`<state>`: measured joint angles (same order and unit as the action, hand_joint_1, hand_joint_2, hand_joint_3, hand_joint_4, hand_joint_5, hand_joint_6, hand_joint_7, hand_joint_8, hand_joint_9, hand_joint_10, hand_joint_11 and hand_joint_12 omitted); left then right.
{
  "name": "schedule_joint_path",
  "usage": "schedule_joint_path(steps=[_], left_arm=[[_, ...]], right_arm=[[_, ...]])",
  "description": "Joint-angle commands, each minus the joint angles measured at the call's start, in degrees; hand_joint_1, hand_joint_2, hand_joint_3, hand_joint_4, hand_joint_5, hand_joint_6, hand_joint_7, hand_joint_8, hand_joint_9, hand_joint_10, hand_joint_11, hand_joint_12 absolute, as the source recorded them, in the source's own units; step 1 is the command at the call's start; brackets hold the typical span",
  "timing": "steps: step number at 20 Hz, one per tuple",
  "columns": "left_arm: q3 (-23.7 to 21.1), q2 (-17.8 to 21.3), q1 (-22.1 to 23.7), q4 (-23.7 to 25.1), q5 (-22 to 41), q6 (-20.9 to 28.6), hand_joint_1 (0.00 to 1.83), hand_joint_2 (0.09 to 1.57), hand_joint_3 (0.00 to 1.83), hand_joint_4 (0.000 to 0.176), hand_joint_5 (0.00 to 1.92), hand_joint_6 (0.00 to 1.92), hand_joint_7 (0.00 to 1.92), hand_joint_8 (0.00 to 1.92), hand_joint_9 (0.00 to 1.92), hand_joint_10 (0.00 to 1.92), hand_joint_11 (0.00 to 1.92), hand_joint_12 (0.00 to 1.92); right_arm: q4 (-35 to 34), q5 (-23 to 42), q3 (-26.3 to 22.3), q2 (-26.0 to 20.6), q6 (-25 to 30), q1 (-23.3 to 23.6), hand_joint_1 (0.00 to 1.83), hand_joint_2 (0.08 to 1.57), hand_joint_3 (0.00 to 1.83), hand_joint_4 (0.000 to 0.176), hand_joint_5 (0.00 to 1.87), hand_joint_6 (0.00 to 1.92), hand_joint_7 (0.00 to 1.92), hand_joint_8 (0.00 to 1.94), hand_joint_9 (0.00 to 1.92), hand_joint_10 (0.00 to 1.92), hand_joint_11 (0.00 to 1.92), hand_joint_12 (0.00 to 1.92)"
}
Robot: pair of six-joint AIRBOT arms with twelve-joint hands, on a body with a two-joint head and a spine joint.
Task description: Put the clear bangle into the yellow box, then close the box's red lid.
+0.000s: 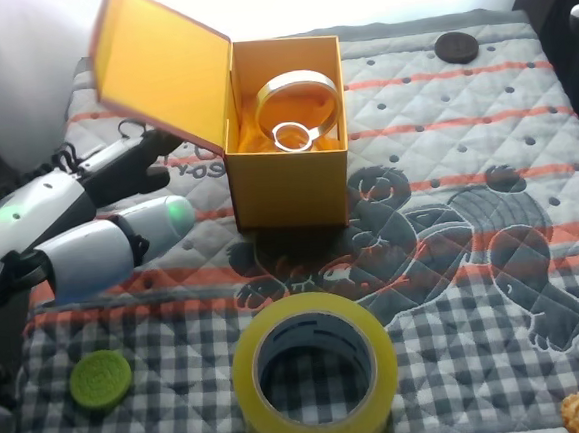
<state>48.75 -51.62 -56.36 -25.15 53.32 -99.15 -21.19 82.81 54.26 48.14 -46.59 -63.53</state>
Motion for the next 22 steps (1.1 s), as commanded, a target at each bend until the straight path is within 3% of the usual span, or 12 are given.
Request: schedule_joint_path(steps=[1,3,7,10,12,13,14,15,16,18,21,22], left_arm=[[0.4,0.5,1.3,1.6,7.2,0.3,0.00,1.28,0.00,0.176,0.11,0.01,0.47,0.02,0.37,0.04,0.00,0.00],[1.1,0.6,3.3,2.4,6.7,0.3,0.00,1.27,0.00,0.176,0.11,0.00,0.48,0.02,0.40,0.05,0.01,0.01],[2.8,0.2,9.0,5.7,4.3,0.3,0.00,1.27,0.00,0.176,0.12,0.01,0.47,0.01,0.37,0.03,0.00,0.00],[4.9,-2.6,15.1,11.9,-2.3,0.3,0.00,1.27,0.00,0.176,0.17,0.02,0.45,0.00,0.38,0.05,0.01,0.00],[6.7,-5.3,19.0,16.2,-8.3,0.3,0.00,1.23,0.00,0.176,0.32,0.02,0.46,0.01,0.38,0.05,0.01,0.01],[8.0,-7.5,21.6,18.6,-12.7,0.3,0.01,1.20,0.00,0.176,0.47,0.03,0.51,0.00,0.40,0.05,0.00,0.38],[9.0,-9.2,22.3,19.6,-15.5,0.3,0.00,1.21,0.00,0.176,0.37,0.01,0.50,0.01,0.41,0.04,0.00,0.60],[9.2,-9.9,22.0,19.9,-16.7,0.3,0.00,1.21,0.00,0.176,0.26,0.01,0.52,0.01,0.48,0.07,0.00,0.46],[9.4,-10.4,21.2,20.4,-18.4,0.3,0.00,1.21,0.00,0.176,0.31,0.01,0.58,0.01,0.50,0.06,0.00,0.41],[9.7,-11.1,20.4,20.6,-20.5,0.3,0.03,1.17,0.00,0.176,0.15,0.00,0.55,0.00,0.48,0.05,0.00,0.41],[10.1,-10.8,20.2,20.2,-20.9,0.3,0.00,1.19,0.00,0.172,0.19,0.00,0.52,0.00,0.44,0.04,0.00,0.56],[10.2,-10.6,20.3,20.2,-20.9,0.3,0.01,1.20,0.00,0.174,0.19,0.00,0.52,0.00,0.41,0.02,0.00,0.44]], right_arm=[[-0.2,7.1,0.0,-0.3,0.4,0.0,0.33,1.21,0.00,0.076,0.28,0.00,0.39,0.01,0.23,0.02,0.09,0.05],[-0.2,7.1,0.0,-0.3,0.4,0.0,0.33,1.22,0.00,0.070,0.27,0.00,0.39,0.01,0.24,0.02,0.11,0.07],[-0.3,7.1,0.1,-0.2,0.4,-0.1,0.31,1.23,0.00,0.097,0.28,0.00,0.41,0.01,0.29,0.02,0.14,0.09],[-0.5,7.1,0.2,-0.1,0.4,-0.1,0.30,1.24,0.01,0.085,0.28,0.00,0.41,0.01,0.29,0.01,0.14,0.10],[-0.5,7.1,0.3,0.0,0.5,-0.1,0.29,1.24,0.01,0.074,0.27,0.00,0.41,0.00,0.29,0.01,0.15,0.10],[-0.5,7.1,0.4,0.0,0.5,-0.1,0.27,1.25,0.01,0.072,0.26,0.00,0.40,0.00,0.29,0.01,0.14,0.10],[-0.5,7.1,0.4,-0.1,0.6,-0.1,0.27,1.25,0.01,0.080,0.27,0.00,0.41,0.00,0.29,0.01,0.14,0.10],[-0.5,7.1,0.4,-0.1,0.7,-0.1,0.26,1.25,0.00,0.080,0.27,0.00,0.42,0.01,0.30,0.01,0.14,0.11],[-0.5,7.1,0.5,-0.1,0.7,-0.1,0.25,1.26,0.01,0.073,0.27,0.00,0.42,0.01,0.31,0.01,0.15,0.11],[-0.5,7.3,0.5,-0.3,0.8,-0.1,0.25,1.27,0.01,0.076,0.27,0.00,0.40,0.00,0.29,0.00,0.13,0.10],[-0.5,7.3,0.5,-0.4,0.9,-0.2,0.22,1.28,0.01,0.067,0.27,0.00,0.42,0.01,0.28,0.00,0.14,0.10],[-0.5,7.3,0.5,-0.3,0.9,-0.2,0.22,1.29,0.01,0.066,0.26,0.00,0.41,0.00,0.27,0.00,0.14,0.10]])
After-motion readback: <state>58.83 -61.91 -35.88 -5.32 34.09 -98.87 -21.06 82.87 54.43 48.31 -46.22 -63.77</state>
